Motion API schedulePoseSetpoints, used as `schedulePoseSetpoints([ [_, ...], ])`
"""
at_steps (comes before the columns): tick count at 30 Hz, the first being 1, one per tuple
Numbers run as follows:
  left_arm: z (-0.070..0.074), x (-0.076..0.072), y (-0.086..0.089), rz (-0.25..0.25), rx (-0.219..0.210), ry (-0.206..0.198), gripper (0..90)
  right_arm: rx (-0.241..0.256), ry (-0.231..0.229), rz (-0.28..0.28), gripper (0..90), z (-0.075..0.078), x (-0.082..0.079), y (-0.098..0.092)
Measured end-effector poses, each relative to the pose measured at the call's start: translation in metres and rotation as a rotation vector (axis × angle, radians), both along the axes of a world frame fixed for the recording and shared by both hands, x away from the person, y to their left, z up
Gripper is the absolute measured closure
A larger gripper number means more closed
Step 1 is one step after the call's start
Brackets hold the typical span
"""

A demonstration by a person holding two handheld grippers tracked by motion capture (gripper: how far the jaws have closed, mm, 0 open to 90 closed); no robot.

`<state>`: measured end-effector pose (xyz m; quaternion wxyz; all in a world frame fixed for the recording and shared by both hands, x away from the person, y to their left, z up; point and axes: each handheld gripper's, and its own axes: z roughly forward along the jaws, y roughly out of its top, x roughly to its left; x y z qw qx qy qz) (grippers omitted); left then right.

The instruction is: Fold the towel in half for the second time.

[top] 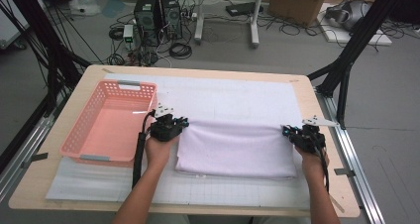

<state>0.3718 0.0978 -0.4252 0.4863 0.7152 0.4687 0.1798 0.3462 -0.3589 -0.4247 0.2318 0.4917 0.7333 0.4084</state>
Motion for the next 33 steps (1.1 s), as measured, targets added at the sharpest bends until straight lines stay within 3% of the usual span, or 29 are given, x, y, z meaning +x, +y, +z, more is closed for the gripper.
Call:
schedulePoseSetpoints([
  [3, -0.003, 0.008, 0.002, 0.018, -0.025, -0.006, 81.7, 0.008, 0.002, -0.016, 80.8, 0.001, 0.011, 0.002],
  [6, -0.011, 0.014, 0.004, 0.033, -0.028, 0.035, 81.7, 0.014, 0.005, -0.026, 80.4, 0.0, 0.021, 0.004],
  [9, -0.015, 0.016, 0.002, 0.053, -0.021, 0.045, 77.4, -0.013, 0.014, -0.043, 78.6, -0.004, 0.027, 0.01],
  [11, -0.015, 0.015, 0.003, 0.062, -0.049, 0.072, 65.6, -0.009, 0.033, -0.07, 66.9, -0.008, 0.029, 0.011],
  [14, -0.01, 0.008, 0.004, 0.04, -0.062, 0.058, 54.9, 0.034, 0.05, -0.109, 54.5, -0.008, 0.028, 0.007],
  [16, -0.007, 0.002, 0.003, 0.016, -0.055, 0.046, 54.9, 0.034, 0.029, -0.112, 52.7, -0.005, 0.023, 0.004],
  [19, -0.008, -0.009, 0.0, -0.029, -0.033, 0.036, 56.1, 0.039, 0.036, -0.084, 52.0, -0.001, 0.013, 0.001],
  [21, -0.008, -0.015, -0.003, -0.067, -0.019, 0.056, 58.1, 0.043, 0.041, -0.054, 54.9, 0.0, 0.004, -0.002],
  [23, -0.009, -0.026, -0.005, -0.101, -0.02, 0.027, 60.8, 0.033, 0.053, -0.031, 57.6, 0.001, -0.006, -0.004],
  [25, -0.009, -0.035, -0.005, -0.129, -0.023, 0.03, 64.6, 0.03, 0.057, -0.003, 60.9, 0.0, -0.018, -0.006],
  [28, -0.01, -0.049, -0.003, -0.153, -0.024, 0.01, 67.3, 0.048, 0.057, 0.04, 67.5, -0.002, -0.037, -0.006],
  [30, -0.013, -0.058, -0.001, -0.167, -0.034, 0.018, 67.4, 0.051, 0.059, 0.074, 69.0, -0.004, -0.049, -0.007],
  [33, -0.019, -0.071, 0.004, -0.182, -0.004, 0.037, 67.5, 0.057, 0.061, 0.101, 70.8, -0.007, -0.066, -0.006],
])
